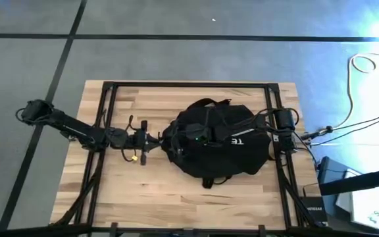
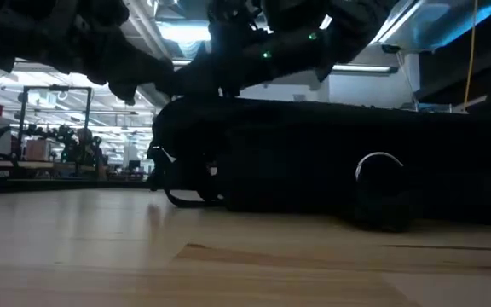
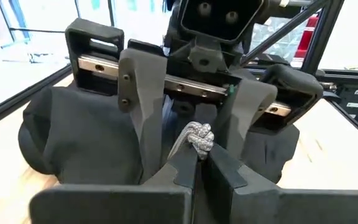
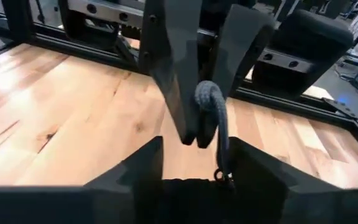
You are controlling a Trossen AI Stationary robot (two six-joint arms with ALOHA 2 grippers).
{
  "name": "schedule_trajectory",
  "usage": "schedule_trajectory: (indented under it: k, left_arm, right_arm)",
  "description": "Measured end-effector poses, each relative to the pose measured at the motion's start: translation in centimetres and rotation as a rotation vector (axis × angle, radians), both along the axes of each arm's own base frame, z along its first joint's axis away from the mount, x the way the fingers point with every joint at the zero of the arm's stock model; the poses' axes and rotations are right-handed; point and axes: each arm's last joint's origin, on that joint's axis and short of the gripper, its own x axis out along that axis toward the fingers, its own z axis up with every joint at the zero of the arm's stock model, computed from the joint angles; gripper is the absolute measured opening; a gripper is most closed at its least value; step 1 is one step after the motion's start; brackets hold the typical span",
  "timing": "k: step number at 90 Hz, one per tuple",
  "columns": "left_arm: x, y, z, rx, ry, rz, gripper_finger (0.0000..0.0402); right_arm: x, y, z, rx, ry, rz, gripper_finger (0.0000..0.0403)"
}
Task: Unpack backpack
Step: Open the black backpack
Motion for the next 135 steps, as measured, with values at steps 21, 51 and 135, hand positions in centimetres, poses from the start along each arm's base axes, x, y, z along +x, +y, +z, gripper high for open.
schedule_trajectory:
  k: [21,51,135]
  left_arm:
    - [0.0,0.0,0.0,0.0,0.002,0.0,0.0001]
    - [0.0,-0.1,-0.1,-0.022,0.01,-0.037,0.0009]
    - [-0.8,0.3,-2.1,0.034,0.22,0.102,0.028]
  right_arm:
    - [0.0,-0.4,0.0,-0.004,-0.002,-0.01,0.0059]
    - [0.0,-0.9,0.0,0.025,0.002,-0.03,0.0002]
    - [-0.1,-0.7,-0.3,0.036,0.032,0.0,0.0]
